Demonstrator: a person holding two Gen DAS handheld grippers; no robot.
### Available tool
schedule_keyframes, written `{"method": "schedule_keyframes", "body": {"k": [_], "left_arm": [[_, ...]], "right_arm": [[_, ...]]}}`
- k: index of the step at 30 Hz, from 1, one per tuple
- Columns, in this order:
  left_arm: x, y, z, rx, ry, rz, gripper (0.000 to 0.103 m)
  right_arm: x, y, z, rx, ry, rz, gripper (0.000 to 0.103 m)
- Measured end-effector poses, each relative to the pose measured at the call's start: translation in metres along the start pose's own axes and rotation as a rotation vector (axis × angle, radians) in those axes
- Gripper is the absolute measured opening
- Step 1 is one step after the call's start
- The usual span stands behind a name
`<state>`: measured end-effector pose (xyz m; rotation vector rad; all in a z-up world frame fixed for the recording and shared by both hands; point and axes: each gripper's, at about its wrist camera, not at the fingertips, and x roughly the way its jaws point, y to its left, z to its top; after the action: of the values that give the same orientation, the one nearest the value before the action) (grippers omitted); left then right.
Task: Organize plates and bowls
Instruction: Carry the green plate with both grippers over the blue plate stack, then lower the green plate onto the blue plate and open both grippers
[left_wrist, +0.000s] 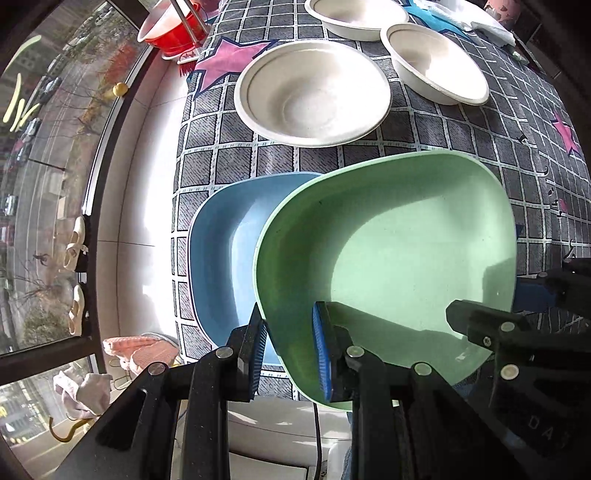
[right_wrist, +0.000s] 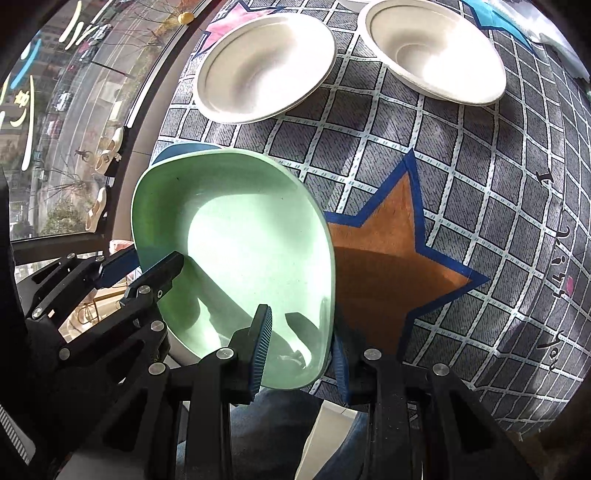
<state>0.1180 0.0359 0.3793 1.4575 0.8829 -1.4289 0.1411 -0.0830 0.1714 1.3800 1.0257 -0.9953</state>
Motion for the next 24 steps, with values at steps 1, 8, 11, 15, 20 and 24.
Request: {"method": "schedule_keyframes", "body": {"k": [1,8,11,15,20,24], "left_arm": [[0.011,0.004,-0.001,-0.009,0.000,0.007,0.025],[0.079,0.042,0.004,-0.045,0.005,0.030,0.026],[0.101,0.053,0.010,-0.041,0.005,0.043,0.025],[0.134,0.070,0.021,-0.037,-0.004,0.045,0.026],[0.167,0.090,0.032,-0.063,-0.004,0.040,0.050],[0.178,0.104,0.035,-0.080,-0.041,0.077,0.074]], "right_arm": [[0.004,0.009,0.003,-0.010,0.007,0.004,0.034],[0.058,-0.001,-0.010,-0.084,0.040,0.000,0.034],[0.072,0.005,-0.004,-0.074,0.051,0.008,0.034],[0.081,0.007,0.006,-0.054,0.060,0.006,0.034],[0.083,0.003,0.012,-0.053,0.064,0.009,0.034],[0.068,-0.017,0.006,-0.021,0.042,-0.001,0.060]]}}
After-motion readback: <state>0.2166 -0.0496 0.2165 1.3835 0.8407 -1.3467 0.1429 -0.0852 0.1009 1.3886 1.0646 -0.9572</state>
